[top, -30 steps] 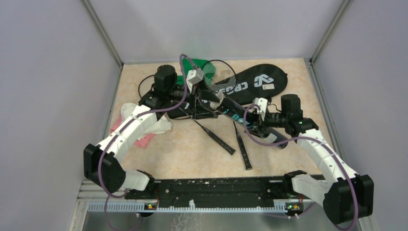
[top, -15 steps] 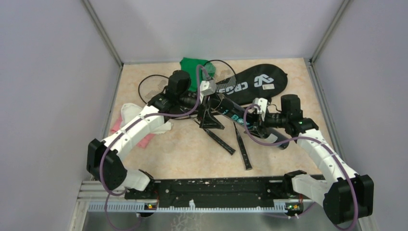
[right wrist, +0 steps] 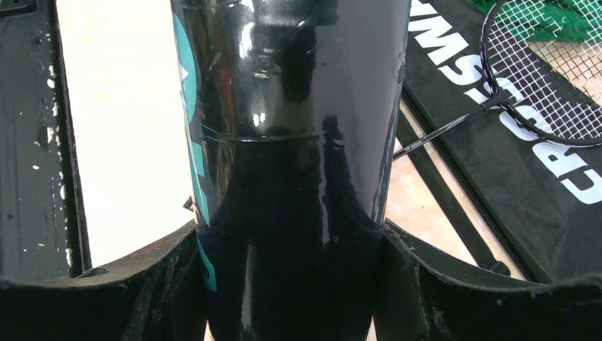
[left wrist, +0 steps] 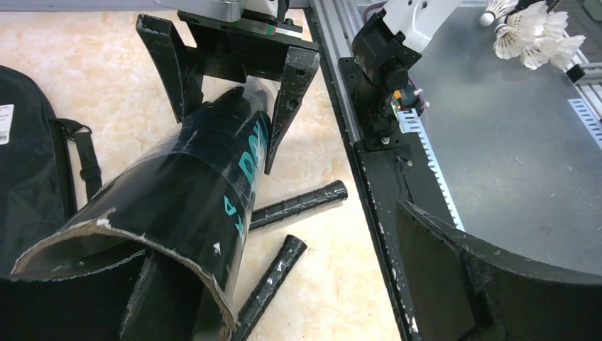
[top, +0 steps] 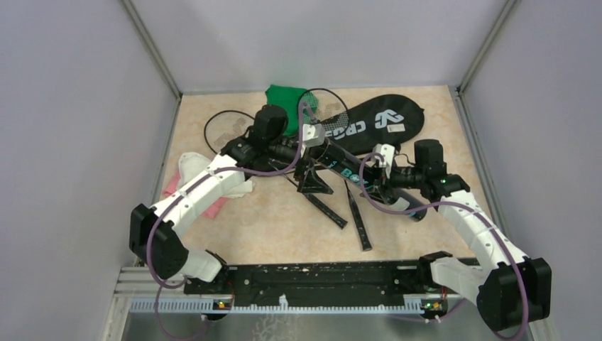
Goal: Pack up the badminton gear
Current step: Place the shuttlecock at the shuttle tube.
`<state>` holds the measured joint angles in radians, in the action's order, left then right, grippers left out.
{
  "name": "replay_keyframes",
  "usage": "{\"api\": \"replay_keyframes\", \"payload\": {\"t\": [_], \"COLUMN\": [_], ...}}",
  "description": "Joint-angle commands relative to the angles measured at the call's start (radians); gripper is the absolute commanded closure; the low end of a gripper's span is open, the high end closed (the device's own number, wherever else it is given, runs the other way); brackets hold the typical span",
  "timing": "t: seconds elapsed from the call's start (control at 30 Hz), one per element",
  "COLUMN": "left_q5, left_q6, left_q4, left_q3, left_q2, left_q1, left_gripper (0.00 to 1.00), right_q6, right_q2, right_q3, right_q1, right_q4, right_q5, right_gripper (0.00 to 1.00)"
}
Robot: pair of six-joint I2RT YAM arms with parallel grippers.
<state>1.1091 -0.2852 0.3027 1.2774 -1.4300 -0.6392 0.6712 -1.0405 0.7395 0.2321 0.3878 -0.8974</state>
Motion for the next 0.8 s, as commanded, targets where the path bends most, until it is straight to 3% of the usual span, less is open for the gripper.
{"api": "replay_keyframes", "payload": {"t": [0.0,0.4,0.77], "left_q5": [0.001,0.064,0.055], "left_q6": [-0.087,-0.079,-0.172], "left_q4": [0.060,0.077,0.214], "left_q3": [0.048,0.040,0.089], "left_q2": [0.067,0.070,-0.014], "left_q1": [0.027,0.085,0.044], "left_gripper": [0.01,0.01,0.12], "right_q6": [0.004,0.006,0.013], "right_q2": [0.028,0.023,0.025], "right_q3": [0.016,0.017,0.014], "right_q1": [0.002,0.001,0.002], "right_q4": [-0.069,-0.067,-0.067], "right_q5": [-0.016,-0.018,-0.012], "right_gripper": [0.66,0.66,0.66]}}
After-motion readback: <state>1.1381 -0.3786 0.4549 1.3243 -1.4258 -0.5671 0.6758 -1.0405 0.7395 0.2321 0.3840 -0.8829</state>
